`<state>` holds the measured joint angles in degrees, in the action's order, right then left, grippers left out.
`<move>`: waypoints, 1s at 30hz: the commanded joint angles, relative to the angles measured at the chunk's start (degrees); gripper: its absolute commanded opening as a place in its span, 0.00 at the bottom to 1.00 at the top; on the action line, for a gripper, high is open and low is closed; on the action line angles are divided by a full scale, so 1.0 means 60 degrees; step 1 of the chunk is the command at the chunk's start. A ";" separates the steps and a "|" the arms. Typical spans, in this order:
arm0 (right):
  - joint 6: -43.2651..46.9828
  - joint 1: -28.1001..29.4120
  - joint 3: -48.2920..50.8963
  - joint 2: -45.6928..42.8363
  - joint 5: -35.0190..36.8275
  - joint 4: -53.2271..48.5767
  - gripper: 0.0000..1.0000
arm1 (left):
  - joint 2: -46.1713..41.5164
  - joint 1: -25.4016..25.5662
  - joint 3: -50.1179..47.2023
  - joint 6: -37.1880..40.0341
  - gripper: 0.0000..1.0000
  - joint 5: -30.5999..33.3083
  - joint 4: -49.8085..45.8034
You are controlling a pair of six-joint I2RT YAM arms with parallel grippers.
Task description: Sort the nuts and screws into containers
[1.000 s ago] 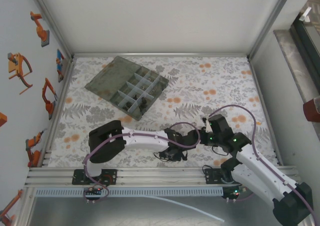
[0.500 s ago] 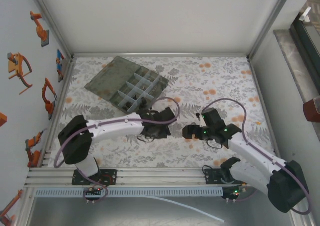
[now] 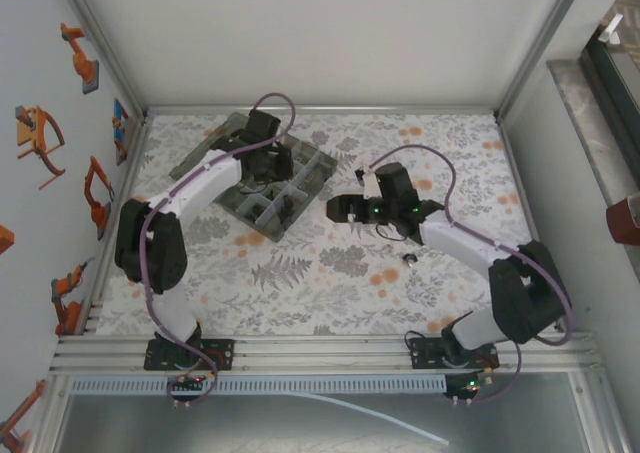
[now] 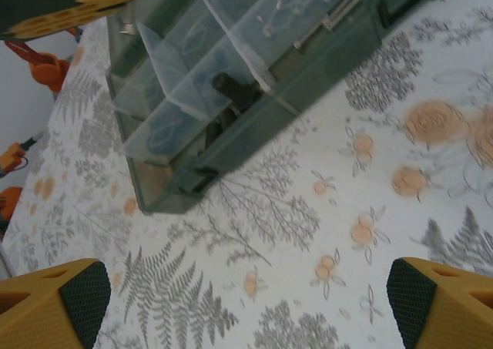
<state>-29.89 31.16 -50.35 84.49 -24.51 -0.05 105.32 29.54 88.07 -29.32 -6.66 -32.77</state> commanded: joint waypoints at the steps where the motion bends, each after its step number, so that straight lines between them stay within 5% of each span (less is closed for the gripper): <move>1: 0.0171 -0.0159 -0.0568 0.0601 -0.0486 0.0896 0.95 | 0.1012 -0.0171 0.0787 0.1007 0.03 -0.1053 0.0238; 15: 0.0168 -0.0861 -0.1540 0.2032 -0.0909 0.0743 0.94 | 0.3344 -0.0128 0.2642 0.2346 0.08 -0.1206 0.0406; 25: 0.0226 -0.0945 -0.0670 0.1122 -0.0487 0.0479 0.94 | 0.2976 0.0436 0.2611 0.2834 0.29 -0.0432 0.0364; 30: 0.0301 -0.0994 -0.0102 0.0051 0.1151 -0.1277 0.94 | 0.1969 0.1037 0.1904 0.3189 0.35 -0.0331 0.0655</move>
<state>-29.41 25.82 -52.73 88.49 -24.14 -0.93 123.17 33.78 101.27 -13.02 -9.45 -29.87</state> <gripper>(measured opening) 0.938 0.342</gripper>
